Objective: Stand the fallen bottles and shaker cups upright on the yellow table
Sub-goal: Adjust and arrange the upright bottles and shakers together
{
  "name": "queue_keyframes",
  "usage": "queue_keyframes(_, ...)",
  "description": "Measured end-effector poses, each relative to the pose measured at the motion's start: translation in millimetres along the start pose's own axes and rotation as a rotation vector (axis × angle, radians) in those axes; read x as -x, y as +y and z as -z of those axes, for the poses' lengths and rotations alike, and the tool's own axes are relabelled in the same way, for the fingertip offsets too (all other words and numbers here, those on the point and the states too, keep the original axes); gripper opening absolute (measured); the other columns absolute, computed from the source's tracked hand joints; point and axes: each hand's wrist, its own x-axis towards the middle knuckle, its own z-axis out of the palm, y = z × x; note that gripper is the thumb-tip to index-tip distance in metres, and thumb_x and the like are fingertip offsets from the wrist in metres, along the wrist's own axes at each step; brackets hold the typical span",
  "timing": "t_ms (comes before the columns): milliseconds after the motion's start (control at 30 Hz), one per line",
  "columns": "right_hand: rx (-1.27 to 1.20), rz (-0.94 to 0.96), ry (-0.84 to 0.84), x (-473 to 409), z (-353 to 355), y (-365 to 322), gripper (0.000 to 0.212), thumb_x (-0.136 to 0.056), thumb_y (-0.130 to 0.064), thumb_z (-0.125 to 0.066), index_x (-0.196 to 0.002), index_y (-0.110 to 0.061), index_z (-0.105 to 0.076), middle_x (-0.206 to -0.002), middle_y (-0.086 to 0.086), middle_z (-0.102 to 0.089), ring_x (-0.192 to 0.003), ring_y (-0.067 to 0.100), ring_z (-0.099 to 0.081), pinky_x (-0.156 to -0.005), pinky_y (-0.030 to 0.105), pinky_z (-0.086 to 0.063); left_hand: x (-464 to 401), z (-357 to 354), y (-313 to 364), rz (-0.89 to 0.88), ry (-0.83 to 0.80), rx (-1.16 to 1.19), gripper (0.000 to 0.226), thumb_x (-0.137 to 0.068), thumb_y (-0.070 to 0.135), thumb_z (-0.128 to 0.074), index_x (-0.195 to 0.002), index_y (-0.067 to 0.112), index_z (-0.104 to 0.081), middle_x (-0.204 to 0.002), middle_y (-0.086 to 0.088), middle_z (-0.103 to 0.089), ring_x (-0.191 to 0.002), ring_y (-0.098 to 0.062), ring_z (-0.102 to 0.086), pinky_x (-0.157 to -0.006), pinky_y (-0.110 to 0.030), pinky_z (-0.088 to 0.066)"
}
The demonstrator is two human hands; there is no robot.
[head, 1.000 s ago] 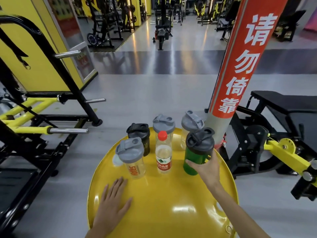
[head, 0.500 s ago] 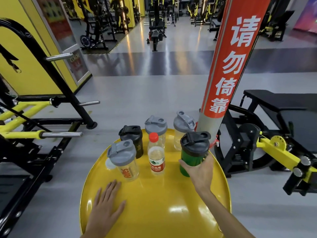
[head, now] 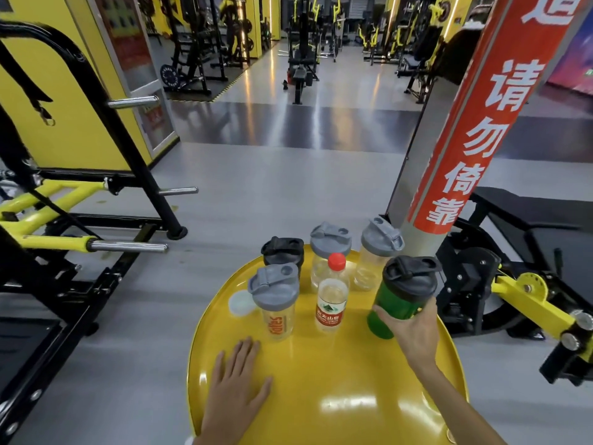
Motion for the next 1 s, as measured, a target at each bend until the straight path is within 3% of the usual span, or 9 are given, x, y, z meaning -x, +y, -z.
queue_keyframes(300,-0.112,-0.047,-0.085,2,2,-7,0.090,-0.058,-0.031,-0.095,-0.128,-0.013,-0.041,-0.120,0.006,-0.055,-0.112,0.023,-0.055,-0.092,0.034,-0.049,-5,-1,7,0.120,-0.023,0.184,0.078,-0.088,0.068,-0.037,-0.149,0.019,-0.039,-0.152,0.002,-0.044,-0.141,-0.014,-0.032,-0.119,-0.044,-0.011)
queue_keyframes(400,-0.172,-0.084,-0.264,0,14,-4,0.093,-0.059,-0.027,-0.094,-0.132,-0.022,-0.036,-0.125,-0.001,-0.048,-0.117,0.014,-0.044,-0.101,0.034,-0.041,-14,16,19,0.282,0.070,0.467,0.084,-0.086,0.075,-0.044,-0.152,0.025,-0.028,-0.157,0.002,-0.034,-0.143,-0.016,-0.030,-0.122,-0.041,-0.012)
queue_keyframes(500,-0.170,-0.116,-0.407,-13,40,9,0.101,-0.068,-0.028,-0.089,-0.147,-0.020,-0.026,-0.134,-0.004,-0.039,-0.124,0.013,-0.039,-0.109,0.039,-0.035,-27,57,36,0.336,0.162,0.838,0.089,-0.078,0.058,-0.066,-0.151,0.036,-0.019,-0.157,0.004,-0.026,-0.142,-0.017,-0.030,-0.113,-0.042,-0.034)
queue_keyframes(567,-0.193,-0.148,-0.390,-38,63,14,0.079,-0.087,-0.023,-0.074,-0.151,-0.020,-0.027,-0.139,0.001,-0.041,-0.127,0.020,-0.043,-0.110,0.044,-0.036,-36,84,43,0.294,0.259,0.935,0.094,-0.077,0.050,-0.074,-0.151,0.040,-0.018,-0.153,0.010,-0.028,-0.138,-0.008,-0.033,-0.105,-0.035,-0.037)
queue_keyframes(633,-0.283,-0.209,-0.320,-71,92,6,0.040,-0.102,-0.024,-0.054,-0.141,-0.021,-0.046,-0.140,0.008,-0.051,-0.129,0.027,-0.050,-0.108,0.046,-0.041,-43,109,47,0.212,0.314,0.993,0.094,-0.076,0.054,-0.078,-0.149,0.047,-0.019,-0.151,0.018,-0.030,-0.136,0.004,-0.032,-0.103,-0.031,-0.034)
queue_keyframes(667,-0.335,-0.199,-0.317,-85,107,-3,0.036,-0.103,-0.036,-0.048,-0.137,-0.025,-0.051,-0.139,0.006,-0.054,-0.130,0.024,-0.052,-0.106,0.041,-0.044,-47,120,49,0.177,0.326,1.003,0.096,-0.073,0.058,-0.079,-0.149,0.048,-0.020,-0.150,0.022,-0.030,-0.136,0.009,-0.030,-0.103,-0.030,-0.032)
queue_keyframes(767,-0.337,-0.007,-0.383,-111,138,-54,0.064,-0.093,-0.068,-0.042,-0.139,-0.024,-0.053,-0.133,-0.005,-0.062,-0.123,0.009,-0.057,-0.102,0.031,-0.050,-59,151,60,0.094,0.339,0.958,0.096,-0.070,0.061,-0.078,-0.149,0.045,-0.025,-0.150,0.027,-0.028,-0.136,0.012,-0.028,-0.104,-0.028,-0.032)
queue_keyframes(867,-0.232,0.156,-0.474,-137,131,-106,0.051,-0.095,-0.057,-0.048,-0.130,-0.022,-0.060,-0.125,-0.006,-0.066,-0.116,0.010,-0.061,-0.100,0.036,-0.048,-78,175,74,-0.043,0.364,0.780,0.081,-0.078,0.055,-0.078,-0.146,0.040,-0.037,-0.150,0.024,-0.032,-0.138,0.004,-0.032,-0.103,-0.023,-0.033)
queue_keyframes(1000,0.123,0.298,-0.644,-174,74,-140,0.043,-0.096,-0.043,-0.058,-0.129,-0.016,-0.059,-0.124,0.000,-0.063,-0.114,0.017,-0.059,-0.094,0.029,-0.046,-111,184,87,-0.220,0.350,0.376,0.073,-0.078,0.077,-0.061,-0.138,0.037,-0.049,-0.144,0.022,-0.045,-0.136,0.001,-0.036,-0.111,-0.025,-0.027)
